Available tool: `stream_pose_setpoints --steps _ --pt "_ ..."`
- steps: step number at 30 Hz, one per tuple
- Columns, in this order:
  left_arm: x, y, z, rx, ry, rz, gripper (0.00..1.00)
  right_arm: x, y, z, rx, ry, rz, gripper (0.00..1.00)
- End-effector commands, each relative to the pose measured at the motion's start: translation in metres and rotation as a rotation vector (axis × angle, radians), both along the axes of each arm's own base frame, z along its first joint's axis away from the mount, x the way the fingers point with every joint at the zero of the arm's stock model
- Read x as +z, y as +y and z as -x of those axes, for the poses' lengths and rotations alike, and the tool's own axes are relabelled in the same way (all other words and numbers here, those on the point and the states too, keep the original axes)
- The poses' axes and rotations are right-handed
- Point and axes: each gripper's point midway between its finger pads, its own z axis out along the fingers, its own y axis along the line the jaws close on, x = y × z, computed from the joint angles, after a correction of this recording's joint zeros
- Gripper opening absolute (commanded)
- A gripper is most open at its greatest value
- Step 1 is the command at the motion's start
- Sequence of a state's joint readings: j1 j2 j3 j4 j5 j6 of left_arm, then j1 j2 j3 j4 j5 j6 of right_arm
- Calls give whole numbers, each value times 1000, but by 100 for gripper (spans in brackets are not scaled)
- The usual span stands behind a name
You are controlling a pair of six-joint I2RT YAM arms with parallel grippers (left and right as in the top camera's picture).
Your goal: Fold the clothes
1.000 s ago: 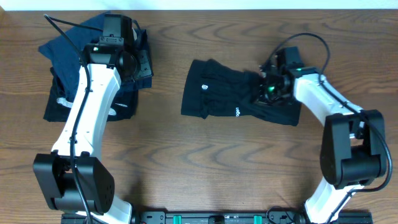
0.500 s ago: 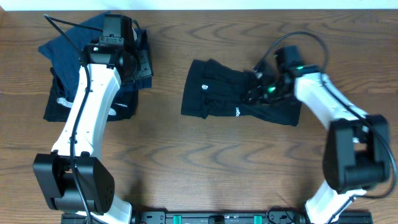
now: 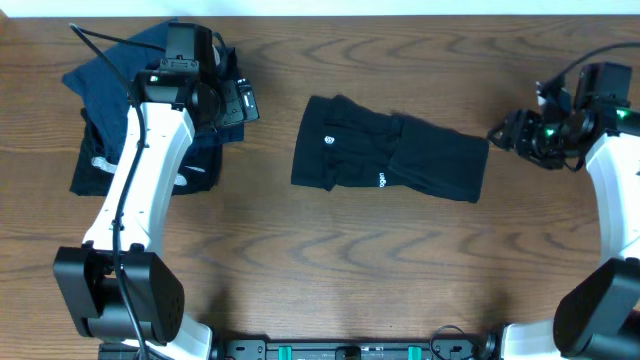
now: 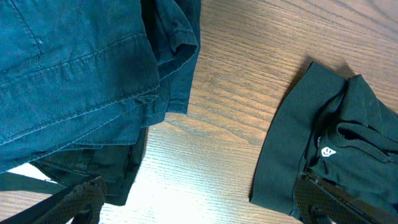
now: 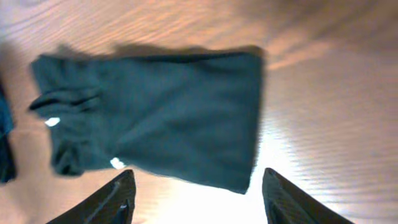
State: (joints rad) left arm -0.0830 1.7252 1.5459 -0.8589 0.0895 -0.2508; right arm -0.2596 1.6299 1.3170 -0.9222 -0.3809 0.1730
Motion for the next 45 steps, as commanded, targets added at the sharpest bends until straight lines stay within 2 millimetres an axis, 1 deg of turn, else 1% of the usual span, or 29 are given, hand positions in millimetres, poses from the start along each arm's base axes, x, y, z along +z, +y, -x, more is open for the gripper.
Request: stream_pose_setpoints --steps 1,4,6,8,11,15,20,24,29,33,36,38,42,45 --pt "-3 3 1 5 10 -14 98 -23 -11 6 -65 68 16 64" --pt "-3 3 1 5 10 -13 98 -37 -10 11 -64 93 11 64" --pt "-3 3 1 5 10 -13 98 -47 -8 13 -63 104 7 66" --pt "-3 3 1 5 10 -13 98 -56 -8 13 -62 99 7 66" --pt "-3 3 1 5 10 -13 98 -66 -2 12 -51 76 -18 67" --pt "-3 3 1 5 10 -13 98 -82 0 16 -49 69 -24 68" --pt "-3 3 1 5 10 -13 98 -94 -2 11 -86 21 -26 62" --pt "-3 3 1 5 10 -13 98 -101 -3 8 -98 -7 -19 61" --pt "-3 3 1 5 10 -13 98 -113 -3 10 -138 -9 -28 59" --pt "-3 3 1 5 10 -13 98 -116 -3 10 -144 -23 -29 56" --pt "-3 3 1 5 10 -13 98 -115 -4 8 -144 -32 -26 51" --pt "-3 3 1 5 10 -13 98 -118 -4 7 -143 -31 -27 47" --pt "-3 3 1 5 10 -13 98 -133 -3 8 -138 -2 -31 45" --pt "-3 3 1 5 10 -13 98 -149 -1 9 -136 32 -38 46"
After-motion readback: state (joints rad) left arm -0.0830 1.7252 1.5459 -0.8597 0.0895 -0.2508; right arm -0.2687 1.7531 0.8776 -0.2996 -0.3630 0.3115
